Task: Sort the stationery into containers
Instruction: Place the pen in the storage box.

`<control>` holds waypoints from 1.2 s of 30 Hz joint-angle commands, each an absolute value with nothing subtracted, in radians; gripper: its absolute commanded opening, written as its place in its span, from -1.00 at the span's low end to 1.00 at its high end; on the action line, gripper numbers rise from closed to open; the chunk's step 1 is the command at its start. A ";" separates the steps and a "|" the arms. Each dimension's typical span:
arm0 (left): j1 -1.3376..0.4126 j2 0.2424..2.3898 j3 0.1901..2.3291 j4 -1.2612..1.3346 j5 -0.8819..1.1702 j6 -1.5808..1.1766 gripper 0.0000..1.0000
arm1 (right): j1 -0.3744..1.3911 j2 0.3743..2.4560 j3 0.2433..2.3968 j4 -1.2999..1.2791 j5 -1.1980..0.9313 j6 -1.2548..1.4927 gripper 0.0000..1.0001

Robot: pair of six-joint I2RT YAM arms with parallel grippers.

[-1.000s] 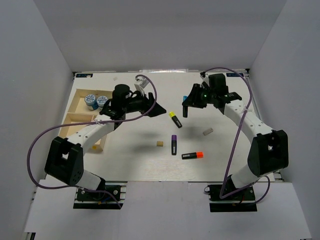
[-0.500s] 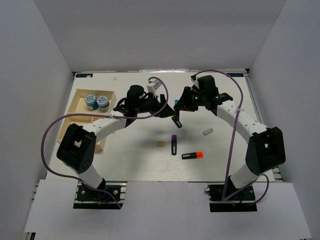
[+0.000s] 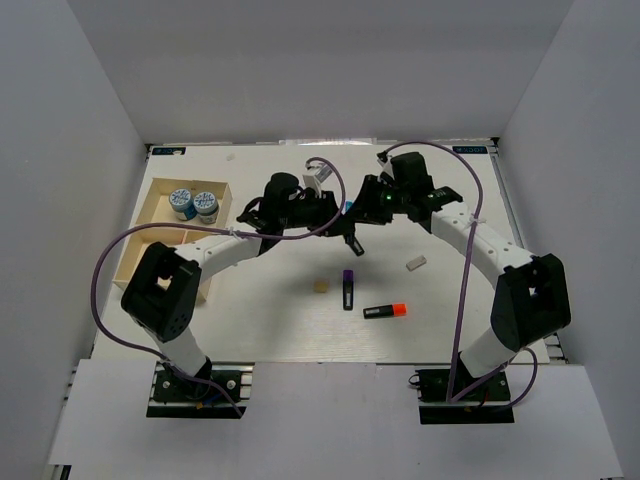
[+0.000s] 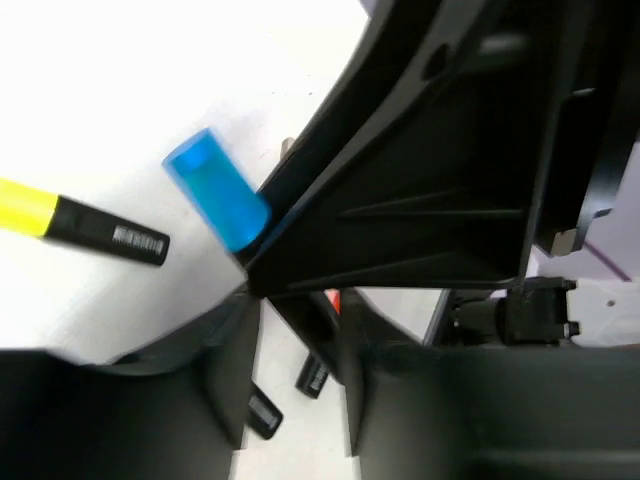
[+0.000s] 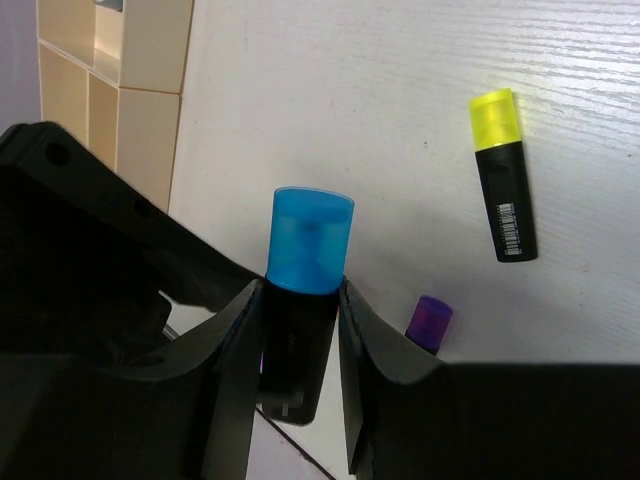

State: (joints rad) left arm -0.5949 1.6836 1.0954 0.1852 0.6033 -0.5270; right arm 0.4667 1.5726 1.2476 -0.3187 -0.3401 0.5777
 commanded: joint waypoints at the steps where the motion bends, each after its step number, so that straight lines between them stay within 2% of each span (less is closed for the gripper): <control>1: -0.598 1.669 1.105 0.184 0.585 -0.529 -0.20 | 0.469 1.562 1.278 -0.301 -0.334 0.592 -1.00; 3: -0.598 1.652 1.092 0.166 0.552 -0.525 -0.41 | 0.465 1.555 1.270 -0.295 -0.339 0.597 -1.00; 6: -0.589 1.612 1.065 0.158 0.528 -0.523 -0.55 | 0.466 1.537 1.256 -0.287 -0.353 0.594 -1.00; 8: -0.575 1.586 1.036 0.155 0.508 -0.535 -0.61 | 0.462 1.529 1.244 -0.275 -0.365 0.588 -0.43; 9: -0.565 1.583 1.034 0.123 0.494 -0.531 -0.64 | 0.457 1.522 1.243 -0.275 -0.367 0.584 0.27; 10: -0.555 1.579 1.037 0.109 0.483 -0.526 -0.74 | 0.453 1.520 1.246 -0.278 -0.367 0.574 0.52; 12: -0.525 1.554 1.037 0.086 0.466 -0.522 -0.85 | 0.427 1.509 1.258 -0.291 -0.359 0.549 0.77; 14: -0.486 1.533 1.025 0.068 0.453 -0.519 -1.00 | 0.399 1.503 1.291 -0.324 -0.356 0.500 0.78; 19: -0.365 1.439 1.019 -0.099 0.391 -0.463 -1.00 | 0.301 1.483 1.354 -0.391 -0.408 0.315 0.77; 23: -0.246 1.426 1.136 -0.392 0.319 -0.220 -1.00 | 0.241 1.451 1.322 -0.416 -0.495 0.140 0.78; 26: -0.132 1.480 1.284 -0.666 0.360 -0.094 -1.00 | 0.207 1.488 1.330 -0.498 -0.476 0.074 0.78; 30: 0.033 1.480 1.360 -0.773 0.391 0.029 -1.00 | 0.186 1.532 1.341 -0.569 -0.486 0.025 0.76; 35: 0.260 1.549 1.477 -0.952 0.327 0.187 -1.00 | 0.167 1.531 1.304 -0.561 -0.489 0.009 0.76; 36: 0.261 1.555 1.486 -0.969 0.315 0.187 -1.00 | 0.166 1.532 1.304 -0.564 -0.488 0.008 0.76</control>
State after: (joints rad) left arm 0.1963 1.5322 1.4220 -0.8017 0.3527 0.0612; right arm 0.1776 1.5402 1.3033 -0.5495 -0.4671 0.0513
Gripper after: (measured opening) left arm 0.283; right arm 0.883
